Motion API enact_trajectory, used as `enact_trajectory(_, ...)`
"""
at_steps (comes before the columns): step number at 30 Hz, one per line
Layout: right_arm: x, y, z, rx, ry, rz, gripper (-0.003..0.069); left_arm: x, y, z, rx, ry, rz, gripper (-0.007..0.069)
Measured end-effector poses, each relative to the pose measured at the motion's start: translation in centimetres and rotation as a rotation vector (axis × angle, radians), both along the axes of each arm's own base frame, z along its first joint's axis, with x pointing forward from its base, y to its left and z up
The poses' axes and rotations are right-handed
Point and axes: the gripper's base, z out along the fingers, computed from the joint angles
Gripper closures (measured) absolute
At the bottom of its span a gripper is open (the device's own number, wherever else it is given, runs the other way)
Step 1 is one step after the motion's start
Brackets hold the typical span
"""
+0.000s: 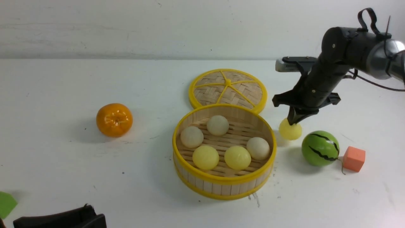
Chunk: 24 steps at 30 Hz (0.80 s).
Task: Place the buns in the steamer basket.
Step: Use the right arm to grab a steamed stuffed bun, then use the right arm to put the steamed stuffed bun into the steamer
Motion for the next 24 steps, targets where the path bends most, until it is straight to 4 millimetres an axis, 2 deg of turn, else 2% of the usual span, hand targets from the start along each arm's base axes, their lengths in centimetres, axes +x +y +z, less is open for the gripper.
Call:
enact_trajectory(2, -0.5, 0.2, 1.2, 0.011, -0.008, 0.011, 0.0666, 0.0, 0.0, 0.0, 0.0, 0.0, 0.0, 0.0428)
enact_trajectory(4, -1.9, 1.5, 3.9, 0.048, -0.026, 0.059, 0.0664, 0.0, 0.0, 0.0, 0.0, 0.0, 0.0, 0.0426)
enact_trajectory(6, -2.7, 2.6, 4.9, 0.064, -0.03, 0.094, 0.0662, 0.0, 0.0, 0.0, 0.0, 0.0, 0.0, 0.0426)
enact_trajectory(9, -4.1, 6.4, 5.6, 0.095, -0.049, 0.192, 0.0658, 0.0, 0.0, 0.0, 0.0, 0.0, 0.0, 0.0421)
enact_trajectory(14, -4.5, 10.0, 4.7, 0.113, -0.08, 0.253, 0.0657, 0.0, 0.0, 0.0, 0.0, 0.0, 0.0, 0.0417)
enact_trajectory(24, -3.4, 10.8, 1.3, 0.093, -0.049, 0.248, 0.0657, 0.0, 0.0, 0.0, 0.0, 0.0, 0.0, 0.0407)
